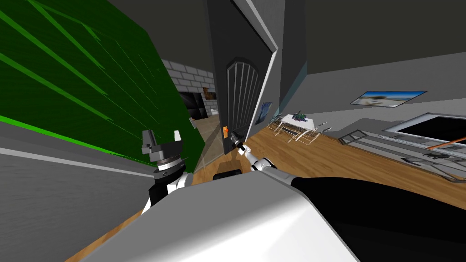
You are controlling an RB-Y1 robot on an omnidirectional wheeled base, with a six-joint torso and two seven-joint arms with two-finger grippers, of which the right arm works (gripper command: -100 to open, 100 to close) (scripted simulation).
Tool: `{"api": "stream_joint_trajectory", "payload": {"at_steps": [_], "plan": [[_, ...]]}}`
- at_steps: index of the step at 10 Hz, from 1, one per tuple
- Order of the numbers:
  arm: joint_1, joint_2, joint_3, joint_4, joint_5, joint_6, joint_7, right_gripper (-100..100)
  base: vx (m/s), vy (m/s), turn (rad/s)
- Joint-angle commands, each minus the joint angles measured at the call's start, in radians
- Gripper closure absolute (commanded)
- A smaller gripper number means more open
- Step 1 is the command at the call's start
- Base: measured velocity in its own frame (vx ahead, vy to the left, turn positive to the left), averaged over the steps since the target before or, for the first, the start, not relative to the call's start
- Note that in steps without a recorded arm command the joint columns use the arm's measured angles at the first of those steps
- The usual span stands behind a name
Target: Push the door open
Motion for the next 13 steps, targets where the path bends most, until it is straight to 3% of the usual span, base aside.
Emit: {"api": "stream_joint_trajectory", "payload": {"at_steps": [1, 3, 13], "plan": [[-0.021, -0.002, 0.004, 0.035, 0.005, -0.002, -0.01, -100, 0.057, -0.049, 0.036], [-0.046, -0.004, 0.009, 0.078, 0.011, -0.004, -0.02, -100, 0.047, -0.048, 0.03], [-0.043, 0.01, -0.017, 0.089, -0.007, -0.009, 0.017, -100, 0.161, 0.057, 0.027]]}}
